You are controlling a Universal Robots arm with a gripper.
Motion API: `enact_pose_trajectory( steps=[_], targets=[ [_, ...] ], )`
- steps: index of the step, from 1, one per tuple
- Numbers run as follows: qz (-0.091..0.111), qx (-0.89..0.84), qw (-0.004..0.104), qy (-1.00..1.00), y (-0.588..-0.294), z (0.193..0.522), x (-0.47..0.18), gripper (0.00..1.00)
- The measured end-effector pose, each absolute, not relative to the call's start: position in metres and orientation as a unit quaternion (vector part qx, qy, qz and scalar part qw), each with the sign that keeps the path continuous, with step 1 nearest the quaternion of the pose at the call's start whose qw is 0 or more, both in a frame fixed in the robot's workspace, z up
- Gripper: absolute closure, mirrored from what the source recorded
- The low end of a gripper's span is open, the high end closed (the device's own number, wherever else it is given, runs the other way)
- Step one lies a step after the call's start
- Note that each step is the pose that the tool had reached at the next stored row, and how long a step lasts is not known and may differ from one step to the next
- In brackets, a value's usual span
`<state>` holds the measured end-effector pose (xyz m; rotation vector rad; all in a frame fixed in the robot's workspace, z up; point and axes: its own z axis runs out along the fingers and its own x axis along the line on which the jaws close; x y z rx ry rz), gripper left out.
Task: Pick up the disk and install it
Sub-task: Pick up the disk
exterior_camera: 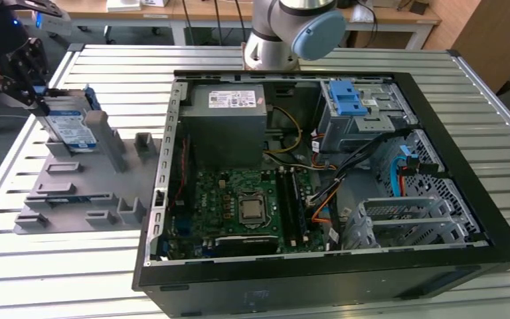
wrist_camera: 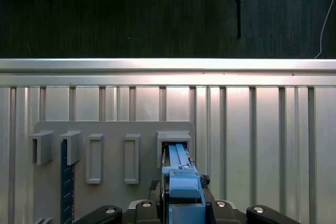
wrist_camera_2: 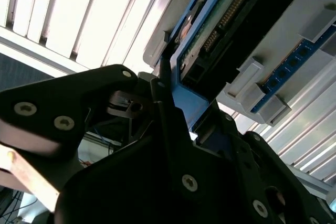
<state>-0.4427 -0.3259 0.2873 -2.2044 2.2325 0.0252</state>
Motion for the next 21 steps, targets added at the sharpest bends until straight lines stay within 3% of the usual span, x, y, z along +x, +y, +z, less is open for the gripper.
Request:
enact_pose_trajectory(
  steps=[1, 2, 5, 7, 8, 21],
  targets=[
    [0.008, -0.703, 0.002, 0.712, -0.3259, 0.2873, -0.4427, 0.62],
    [0.008, -0.703, 0.002, 0.712, -0.3259, 0.2874, -0.4427, 0.56],
    [0.008, -0.703, 0.002, 0.712, -0.3259, 0.2874, -0.4427, 0.56],
    [0.008, -0.703, 0.002, 0.712, -0.3259, 0.2874, -0.4427, 0.57],
    [0.008, -0.703, 0.002, 0.712, -0.3259, 0.2874, -0.4427, 0.63],
    [0.008, -0.703, 0.002, 0.711, -0.3259, 0.2933, -0.4427, 0.63]
  ],
)
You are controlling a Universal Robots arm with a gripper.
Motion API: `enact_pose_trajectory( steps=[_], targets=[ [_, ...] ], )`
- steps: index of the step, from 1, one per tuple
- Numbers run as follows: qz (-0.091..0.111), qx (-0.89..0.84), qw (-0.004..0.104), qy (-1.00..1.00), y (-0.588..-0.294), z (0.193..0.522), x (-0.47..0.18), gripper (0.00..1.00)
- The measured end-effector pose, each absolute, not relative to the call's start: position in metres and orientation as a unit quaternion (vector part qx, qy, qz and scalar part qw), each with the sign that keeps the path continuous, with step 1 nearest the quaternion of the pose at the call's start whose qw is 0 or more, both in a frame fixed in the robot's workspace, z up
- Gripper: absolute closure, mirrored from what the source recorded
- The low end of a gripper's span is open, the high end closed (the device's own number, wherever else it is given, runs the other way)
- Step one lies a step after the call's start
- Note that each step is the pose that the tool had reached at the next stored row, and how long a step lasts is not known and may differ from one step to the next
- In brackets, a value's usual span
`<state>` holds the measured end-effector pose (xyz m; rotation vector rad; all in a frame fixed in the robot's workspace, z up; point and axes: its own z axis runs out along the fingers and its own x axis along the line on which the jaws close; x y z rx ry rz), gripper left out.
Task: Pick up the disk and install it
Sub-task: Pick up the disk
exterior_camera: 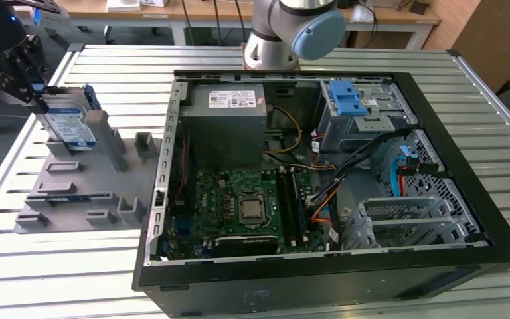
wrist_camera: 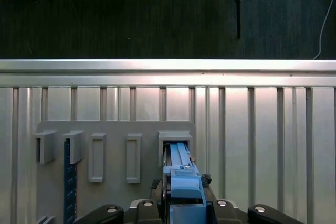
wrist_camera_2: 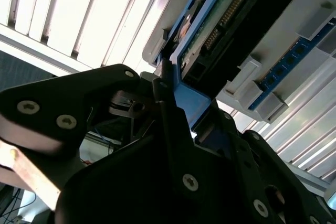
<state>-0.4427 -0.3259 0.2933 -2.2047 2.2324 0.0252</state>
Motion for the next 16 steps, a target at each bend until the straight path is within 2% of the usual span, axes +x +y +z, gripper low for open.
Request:
enact_pose_trajectory(
  steps=[16],
  targets=[
    [0.008, -0.703, 0.002, 0.711, -0.3259, 0.2972, -0.4427, 0.63]
  ],
)
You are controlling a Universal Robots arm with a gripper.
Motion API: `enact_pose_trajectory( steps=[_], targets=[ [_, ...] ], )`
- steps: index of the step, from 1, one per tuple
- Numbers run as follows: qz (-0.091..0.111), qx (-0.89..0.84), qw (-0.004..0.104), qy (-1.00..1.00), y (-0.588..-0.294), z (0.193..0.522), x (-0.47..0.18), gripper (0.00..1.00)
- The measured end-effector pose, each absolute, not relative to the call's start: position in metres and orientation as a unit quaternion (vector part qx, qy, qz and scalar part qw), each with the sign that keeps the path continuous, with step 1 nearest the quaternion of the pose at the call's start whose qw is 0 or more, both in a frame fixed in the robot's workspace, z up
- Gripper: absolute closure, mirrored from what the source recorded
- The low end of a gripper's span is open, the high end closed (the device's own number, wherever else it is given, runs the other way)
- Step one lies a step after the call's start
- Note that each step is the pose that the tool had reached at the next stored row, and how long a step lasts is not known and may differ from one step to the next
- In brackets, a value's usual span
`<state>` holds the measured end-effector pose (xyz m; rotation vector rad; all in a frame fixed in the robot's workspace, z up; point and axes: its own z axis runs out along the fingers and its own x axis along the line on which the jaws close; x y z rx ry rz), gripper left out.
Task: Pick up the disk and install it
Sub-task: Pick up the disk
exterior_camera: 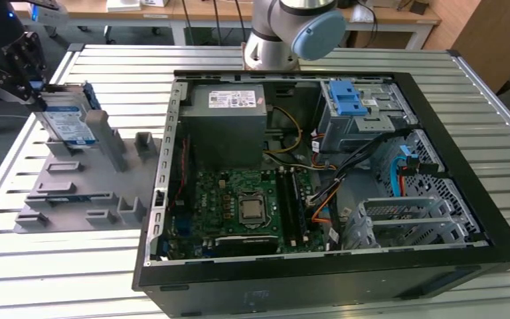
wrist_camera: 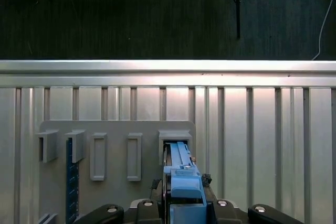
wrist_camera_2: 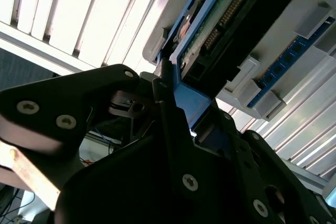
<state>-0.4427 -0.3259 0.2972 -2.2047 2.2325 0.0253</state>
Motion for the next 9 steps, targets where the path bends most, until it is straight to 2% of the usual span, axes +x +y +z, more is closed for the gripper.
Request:
enact_pose_trajectory(
  steps=[2, 3, 9],
  targets=[
    [0.008, -0.703, 0.002, 0.711, -0.3259, 0.2970, -0.4427, 0.62],
    [0.008, -0.703, 0.002, 0.711, -0.3259, 0.2968, -0.4427, 0.56],
    [0.008, -0.703, 0.002, 0.711, -0.3262, 0.2931, -0.4437, 0.56]
  ],
)
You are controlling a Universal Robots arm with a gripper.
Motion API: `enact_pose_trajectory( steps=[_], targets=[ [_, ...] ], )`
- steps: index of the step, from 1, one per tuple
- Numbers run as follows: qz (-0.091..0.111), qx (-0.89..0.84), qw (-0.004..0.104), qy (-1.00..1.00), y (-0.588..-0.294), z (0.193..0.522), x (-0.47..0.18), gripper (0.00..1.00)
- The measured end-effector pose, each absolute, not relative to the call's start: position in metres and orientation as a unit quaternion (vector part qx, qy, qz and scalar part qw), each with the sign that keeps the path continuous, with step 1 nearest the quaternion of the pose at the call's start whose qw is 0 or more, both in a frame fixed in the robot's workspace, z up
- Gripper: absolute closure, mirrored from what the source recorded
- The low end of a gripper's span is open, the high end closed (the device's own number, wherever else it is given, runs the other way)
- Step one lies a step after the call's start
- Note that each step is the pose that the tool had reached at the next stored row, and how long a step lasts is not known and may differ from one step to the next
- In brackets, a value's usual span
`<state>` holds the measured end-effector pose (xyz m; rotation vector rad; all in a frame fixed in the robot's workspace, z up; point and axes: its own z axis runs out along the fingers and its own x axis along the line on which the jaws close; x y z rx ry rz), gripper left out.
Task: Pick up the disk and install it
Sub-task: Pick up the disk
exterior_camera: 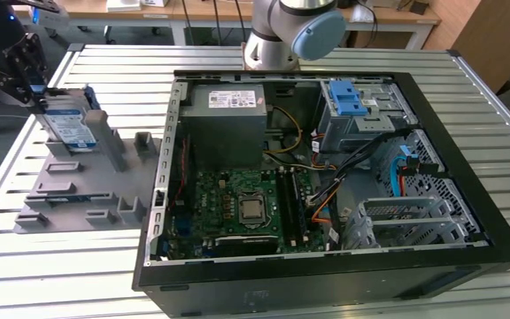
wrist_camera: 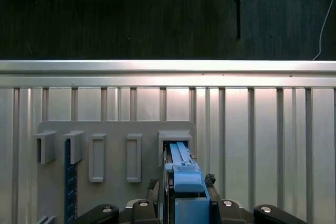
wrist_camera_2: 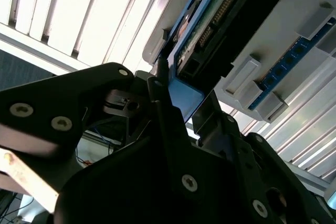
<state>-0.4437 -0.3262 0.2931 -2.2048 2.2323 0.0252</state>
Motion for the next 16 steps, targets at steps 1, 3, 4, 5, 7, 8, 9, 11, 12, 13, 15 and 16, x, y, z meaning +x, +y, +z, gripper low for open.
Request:
enact_pose_trajectory(
  steps=[1, 3, 4, 5, 7, 8, 9, 11, 12, 13, 15, 16],
  targets=[
    [0.008, -0.703, 0.002, 0.711, -0.3261, 0.2926, -0.4437, 0.56],
    [0.008, -0.703, 0.002, 0.711, -0.3261, 0.2917, -0.4437, 0.56],
    [0.008, -0.703, 0.002, 0.711, -0.3261, 0.2914, -0.4437, 0.56],
    [0.008, -0.703, 0.002, 0.711, -0.3261, 0.2909, -0.4437, 0.56],
    [0.008, -0.703, 0.002, 0.711, -0.3261, 0.2901, -0.4437, 0.56],
    [0.008, -0.703, 0.002, 0.711, -0.3261, 0.2898, -0.4437, 0.56],
    [0.008, -0.703, 0.002, 0.711, -0.3261, 0.2897, -0.4437, 0.56],
    [0.008, -0.702, 0.002, 0.712, -0.3261, 0.2893, -0.4436, 0.56],
    [0.008, -0.702, 0.002, 0.712, -0.3261, 0.2893, -0.4435, 0.56],
    [0.008, -0.702, 0.002, 0.712, -0.3261, 0.2892, -0.4434, 0.56],
    [0.008, -0.701, 0.002, 0.713, -0.3261, 0.2891, -0.4429, 0.56],
    [0.008, -0.701, 0.002, 0.713, -0.3261, 0.2892, -0.4428, 0.56]
  ],
)
